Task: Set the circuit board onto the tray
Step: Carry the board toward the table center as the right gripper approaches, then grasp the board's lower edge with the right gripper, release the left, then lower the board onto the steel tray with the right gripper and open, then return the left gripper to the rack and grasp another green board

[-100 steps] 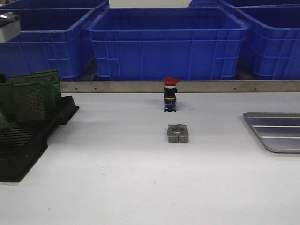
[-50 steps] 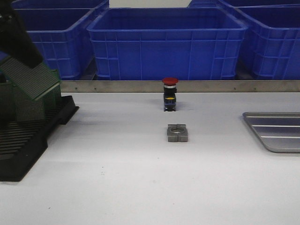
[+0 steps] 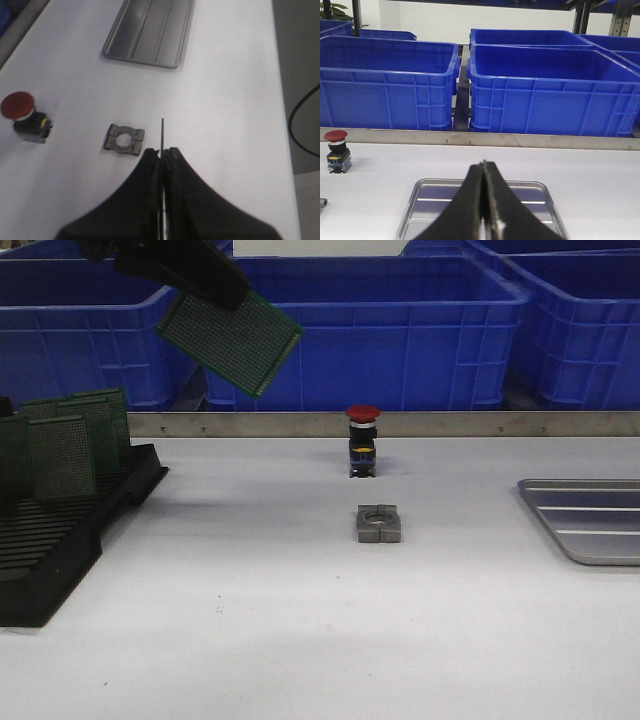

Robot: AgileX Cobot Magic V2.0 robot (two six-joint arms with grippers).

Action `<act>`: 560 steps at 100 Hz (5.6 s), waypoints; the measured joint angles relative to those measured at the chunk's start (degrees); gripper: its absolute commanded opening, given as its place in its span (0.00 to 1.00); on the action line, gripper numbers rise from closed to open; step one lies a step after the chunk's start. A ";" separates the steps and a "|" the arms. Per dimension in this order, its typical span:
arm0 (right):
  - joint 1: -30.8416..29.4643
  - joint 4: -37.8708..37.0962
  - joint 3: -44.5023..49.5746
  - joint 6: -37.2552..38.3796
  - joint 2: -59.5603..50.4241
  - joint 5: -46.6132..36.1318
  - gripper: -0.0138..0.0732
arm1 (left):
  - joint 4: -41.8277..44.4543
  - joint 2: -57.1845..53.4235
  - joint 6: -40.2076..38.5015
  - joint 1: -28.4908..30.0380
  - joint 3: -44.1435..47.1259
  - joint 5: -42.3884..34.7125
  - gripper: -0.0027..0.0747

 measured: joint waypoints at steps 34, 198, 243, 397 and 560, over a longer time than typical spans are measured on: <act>0.00 0.00 0.00 0.00 0.00 0.00 0.09 | -0.21 0.00 0.00 -7.50 0.00 0.10 0.01; 14.93 81.59 -42.42 -105.91 66.78 41.73 0.69 | -0.19 0.12 0.00 -7.59 0.00 0.10 0.01; 23.01 83.07 -54.46 -108.83 87.98 45.26 0.64 | -0.19 0.12 0.00 -7.59 0.00 0.10 0.01; -9.05 75.09 -54.62 -71.48 99.48 40.75 0.08 | 9.81 0.12 -3.03 -6.98 -12.81 0.74 0.67; -12.61 72.10 -57.55 -71.59 104.15 33.53 0.87 | 36.57 16.50 -3.05 11.26 -12.70 -5.44 0.67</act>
